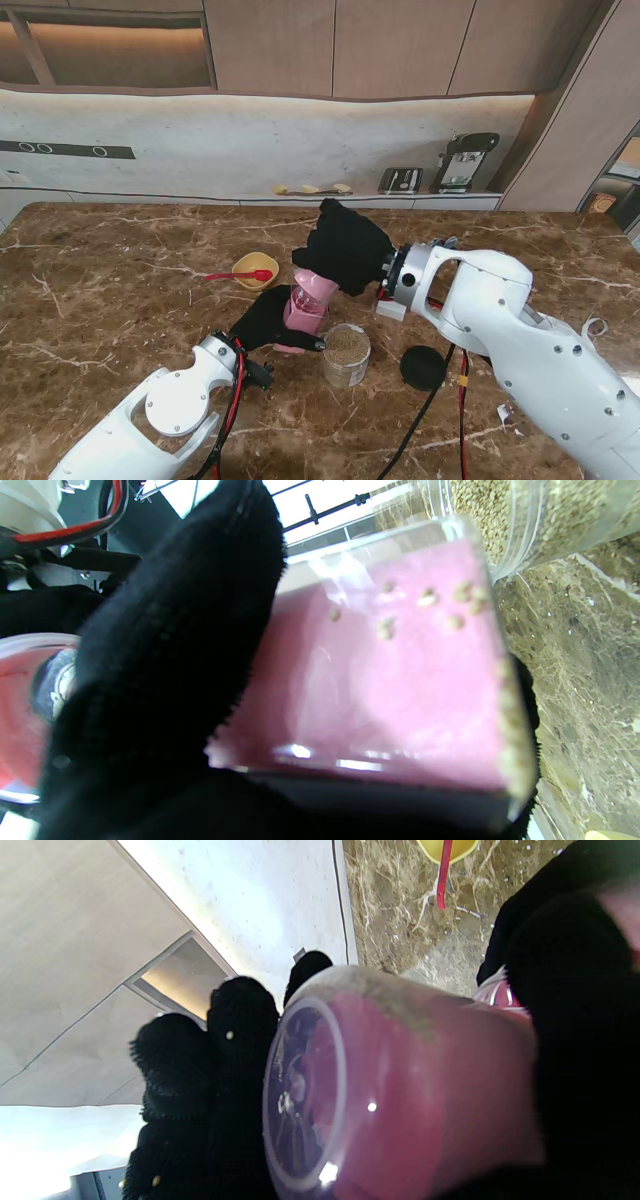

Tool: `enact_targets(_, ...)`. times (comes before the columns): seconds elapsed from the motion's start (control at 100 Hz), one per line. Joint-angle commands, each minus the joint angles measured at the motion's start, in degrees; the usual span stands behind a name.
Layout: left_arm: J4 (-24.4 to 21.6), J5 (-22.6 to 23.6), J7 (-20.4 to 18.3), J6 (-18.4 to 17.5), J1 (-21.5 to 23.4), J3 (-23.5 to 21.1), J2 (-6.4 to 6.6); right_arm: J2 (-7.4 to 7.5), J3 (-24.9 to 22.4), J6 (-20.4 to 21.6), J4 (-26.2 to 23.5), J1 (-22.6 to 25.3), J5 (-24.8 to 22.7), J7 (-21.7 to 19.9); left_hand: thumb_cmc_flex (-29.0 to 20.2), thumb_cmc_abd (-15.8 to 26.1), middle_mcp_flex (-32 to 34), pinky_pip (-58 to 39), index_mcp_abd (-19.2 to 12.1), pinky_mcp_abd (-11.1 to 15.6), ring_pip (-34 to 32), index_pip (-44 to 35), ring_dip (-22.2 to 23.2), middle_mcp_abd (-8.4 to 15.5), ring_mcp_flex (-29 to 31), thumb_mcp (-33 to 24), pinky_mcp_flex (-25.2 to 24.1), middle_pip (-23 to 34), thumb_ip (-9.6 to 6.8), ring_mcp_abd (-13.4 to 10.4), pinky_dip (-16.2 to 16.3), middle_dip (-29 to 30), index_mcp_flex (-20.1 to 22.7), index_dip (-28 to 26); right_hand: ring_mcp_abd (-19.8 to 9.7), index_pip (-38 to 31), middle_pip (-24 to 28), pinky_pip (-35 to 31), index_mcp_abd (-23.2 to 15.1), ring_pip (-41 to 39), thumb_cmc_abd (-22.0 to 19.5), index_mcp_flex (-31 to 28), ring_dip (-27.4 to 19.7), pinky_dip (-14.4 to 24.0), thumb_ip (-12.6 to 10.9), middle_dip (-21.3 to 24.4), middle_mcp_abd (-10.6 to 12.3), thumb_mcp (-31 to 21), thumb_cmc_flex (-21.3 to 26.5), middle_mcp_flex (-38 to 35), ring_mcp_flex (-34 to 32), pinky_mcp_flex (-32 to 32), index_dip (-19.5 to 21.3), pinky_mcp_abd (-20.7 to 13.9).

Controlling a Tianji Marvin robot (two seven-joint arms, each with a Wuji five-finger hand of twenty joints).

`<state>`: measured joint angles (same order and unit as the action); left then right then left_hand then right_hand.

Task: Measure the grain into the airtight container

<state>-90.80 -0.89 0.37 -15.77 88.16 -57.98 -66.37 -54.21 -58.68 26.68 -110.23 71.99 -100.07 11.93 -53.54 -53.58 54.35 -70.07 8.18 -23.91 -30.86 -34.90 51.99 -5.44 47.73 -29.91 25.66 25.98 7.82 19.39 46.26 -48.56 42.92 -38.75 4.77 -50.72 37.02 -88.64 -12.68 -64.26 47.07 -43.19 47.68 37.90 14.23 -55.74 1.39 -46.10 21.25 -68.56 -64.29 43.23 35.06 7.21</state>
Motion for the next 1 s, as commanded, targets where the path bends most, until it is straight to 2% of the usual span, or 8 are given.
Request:
enact_targets(0.0, -2.48, 0.14, -0.33, -0.79, -0.4, 0.4, -0.76, 0.14, 0.89, -0.49, 2.13, 0.8, -0.09, -0.49, -14.23, 34.43, 3.76, -2.73, -15.29, 3.39, -11.09, -21.63, 3.7, 4.82, 4.6, -12.5, 0.31, 5.69, 1.38, -3.11, 0.9, -2.16, 12.41, -1.09, -10.29, -0.1, 15.07, -1.77, -10.51, -5.21, -13.7, -7.47, 3.05, 1.79, 1.78, -5.41, 7.28, -18.15, 8.53, -8.04, -3.24, -0.28, -0.62, -3.71)
enact_targets(0.13, -2.46, 0.09, -0.35, -0.8, -0.45, 0.45, -0.76, 0.07, 1.28, 1.14, 3.16, 0.0, 1.59, -0.5, -14.24, 34.37, 3.81, -2.75, -15.15, 3.36, -11.12, -21.7, 3.7, 4.7, 4.62, -12.55, 0.3, 5.69, 1.36, -2.91, 0.92, -2.15, 12.52, -1.11, -10.22, -0.21, 15.09, -1.75, -10.59, -5.27, -13.51, -7.62, 3.19, 1.85, 1.87, -5.51, 7.14, -18.47, 8.42, -8.19, -3.25, -0.28, -0.95, -3.71)
enact_targets(0.22, -2.42, 0.05, -0.37, -0.92, -0.47, 0.48, -0.76, 0.34, 1.45, -0.08, 2.91, 0.22, -0.29, -0.24, -14.22, 34.38, 3.82, -2.75, -15.21, 3.32, -11.12, -21.66, 3.7, 4.74, 4.62, -12.6, 0.31, 5.68, 1.37, -2.93, 0.92, -2.15, 12.53, -1.09, -10.46, -0.26, 15.01, -1.73, -10.76, -5.15, -13.69, -7.49, 3.23, 1.89, 1.98, -5.57, 7.45, -18.48, 8.23, -8.14, -3.19, -0.28, -1.13, -3.71)
enact_targets(0.61, -2.5, 0.21, -0.13, -0.99, -0.18, 0.38, -0.78, -0.17, 1.18, -0.36, 4.23, 0.42, 2.45, 0.59, -14.13, 34.36, 3.86, -2.76, -15.52, 3.33, -11.09, -21.71, 3.67, 4.99, 4.75, -12.6, 0.38, 5.66, 1.39, -3.24, 0.92, -2.21, 12.54, -1.14, -10.49, -0.58, 14.89, -1.58, -9.97, -4.98, -13.73, -7.24, 3.44, 2.05, 2.16, -5.73, 7.66, -18.9, 7.71, -8.31, -3.3, -0.35, -1.8, -3.74)
enact_targets(0.84, -2.37, 0.35, 0.48, -1.75, -0.14, 0.3, -0.9, -1.35, -1.52, -0.39, 5.27, 2.27, 7.94, 0.24, -14.04, 34.22, 3.9, -2.74, -15.66, 3.38, -11.02, -21.9, 3.64, 5.36, 4.77, -12.91, 0.37, 5.77, 1.31, -3.36, 0.91, -2.19, 12.61, -1.23, -10.28, -1.19, 13.86, -0.77, -9.78, -3.53, -14.94, -6.89, 3.02, 2.02, 2.8, -5.18, 8.09, -18.52, 7.65, -7.31, -2.39, -0.87, -1.46, -3.93)
enact_targets(0.99, -2.21, 0.55, 0.8, -2.31, -0.18, 0.31, -0.96, -2.8, -4.36, 0.51, 5.8, 4.04, 15.47, -2.85, -13.82, 34.13, 4.18, -2.69, -15.9, 3.56, -10.96, -22.18, 3.6, 5.81, 4.75, -13.22, 0.35, 5.94, 1.26, -3.4, 0.87, -2.11, 13.0, -1.29, -9.84, -1.16, 11.44, 1.56, -9.97, -0.14, -15.53, -6.7, 1.67, 1.72, 3.09, -2.98, 8.18, -18.06, 7.93, -6.21, -1.3, -1.76, -0.91, -3.82)
